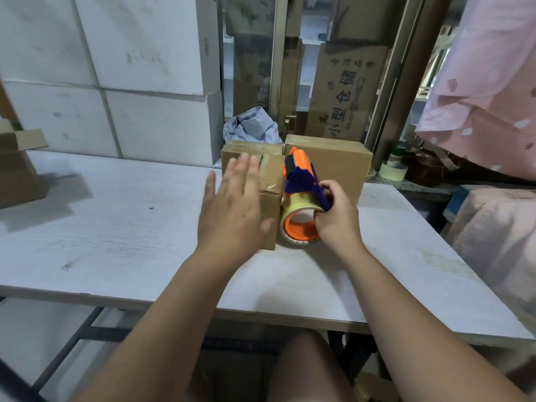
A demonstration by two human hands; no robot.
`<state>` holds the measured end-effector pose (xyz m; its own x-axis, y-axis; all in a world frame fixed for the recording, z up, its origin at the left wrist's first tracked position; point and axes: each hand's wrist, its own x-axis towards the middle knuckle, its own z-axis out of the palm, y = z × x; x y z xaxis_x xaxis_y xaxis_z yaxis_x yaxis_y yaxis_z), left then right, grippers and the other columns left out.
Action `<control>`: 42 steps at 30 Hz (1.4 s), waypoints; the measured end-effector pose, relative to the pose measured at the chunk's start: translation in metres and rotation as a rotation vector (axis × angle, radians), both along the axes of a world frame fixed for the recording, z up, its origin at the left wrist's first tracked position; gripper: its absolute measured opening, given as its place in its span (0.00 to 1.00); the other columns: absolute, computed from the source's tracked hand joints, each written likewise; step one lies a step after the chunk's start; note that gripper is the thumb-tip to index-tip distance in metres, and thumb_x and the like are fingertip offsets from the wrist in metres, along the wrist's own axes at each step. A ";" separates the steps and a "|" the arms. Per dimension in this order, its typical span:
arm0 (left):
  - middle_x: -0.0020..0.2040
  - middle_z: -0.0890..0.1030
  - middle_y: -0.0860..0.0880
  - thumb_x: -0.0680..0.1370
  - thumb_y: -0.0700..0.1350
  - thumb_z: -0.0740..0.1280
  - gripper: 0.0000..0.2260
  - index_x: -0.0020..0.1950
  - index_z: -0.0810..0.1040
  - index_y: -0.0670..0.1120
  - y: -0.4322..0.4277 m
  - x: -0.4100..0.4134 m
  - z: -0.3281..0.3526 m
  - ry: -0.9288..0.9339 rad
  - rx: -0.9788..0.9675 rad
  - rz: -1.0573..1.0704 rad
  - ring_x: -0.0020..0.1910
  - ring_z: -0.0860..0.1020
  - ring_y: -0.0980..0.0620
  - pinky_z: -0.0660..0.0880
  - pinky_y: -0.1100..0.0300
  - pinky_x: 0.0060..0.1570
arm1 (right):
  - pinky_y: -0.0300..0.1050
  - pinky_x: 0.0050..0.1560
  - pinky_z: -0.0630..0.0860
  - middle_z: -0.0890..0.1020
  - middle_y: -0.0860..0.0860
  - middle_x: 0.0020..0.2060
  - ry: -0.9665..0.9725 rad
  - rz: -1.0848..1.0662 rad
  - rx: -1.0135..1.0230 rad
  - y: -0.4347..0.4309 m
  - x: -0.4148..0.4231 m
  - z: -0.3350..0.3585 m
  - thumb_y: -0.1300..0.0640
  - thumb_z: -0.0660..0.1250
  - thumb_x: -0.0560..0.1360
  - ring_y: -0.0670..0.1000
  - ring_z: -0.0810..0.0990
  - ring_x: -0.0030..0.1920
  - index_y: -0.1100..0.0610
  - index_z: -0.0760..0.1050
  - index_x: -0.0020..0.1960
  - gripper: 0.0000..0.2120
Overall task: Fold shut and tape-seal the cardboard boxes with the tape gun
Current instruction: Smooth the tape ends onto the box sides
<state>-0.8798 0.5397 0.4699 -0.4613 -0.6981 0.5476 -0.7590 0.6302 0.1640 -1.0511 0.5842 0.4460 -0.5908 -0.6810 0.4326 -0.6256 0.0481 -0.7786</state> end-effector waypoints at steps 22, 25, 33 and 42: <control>0.74 0.64 0.47 0.78 0.54 0.63 0.25 0.71 0.63 0.46 -0.010 -0.017 -0.003 -0.157 -0.060 0.010 0.73 0.60 0.48 0.52 0.55 0.73 | 0.39 0.36 0.69 0.76 0.49 0.49 -0.204 0.136 0.041 0.033 -0.018 0.021 0.67 0.66 0.72 0.52 0.75 0.48 0.49 0.65 0.56 0.20; 0.75 0.61 0.46 0.79 0.53 0.62 0.26 0.73 0.59 0.45 -0.009 -0.015 -0.008 -0.179 -0.088 0.016 0.75 0.57 0.48 0.49 0.55 0.73 | 0.43 0.37 0.71 0.76 0.51 0.49 -0.017 0.088 0.135 0.034 -0.012 0.017 0.68 0.63 0.71 0.54 0.74 0.46 0.50 0.63 0.57 0.20; 0.74 0.63 0.47 0.78 0.51 0.65 0.26 0.73 0.60 0.46 -0.009 -0.013 -0.010 -0.165 -0.112 -0.001 0.74 0.59 0.48 0.50 0.56 0.73 | 0.47 0.38 0.68 0.73 0.53 0.50 0.374 -0.021 0.389 0.045 -0.014 0.003 0.57 0.65 0.74 0.55 0.73 0.46 0.52 0.62 0.57 0.16; 0.69 0.68 0.47 0.77 0.48 0.66 0.20 0.66 0.66 0.45 -0.012 -0.012 -0.007 -0.161 -0.093 -0.010 0.69 0.64 0.48 0.56 0.57 0.70 | 0.46 0.39 0.69 0.75 0.54 0.49 0.079 0.057 0.301 0.056 -0.038 0.033 0.72 0.59 0.71 0.58 0.73 0.48 0.49 0.65 0.55 0.21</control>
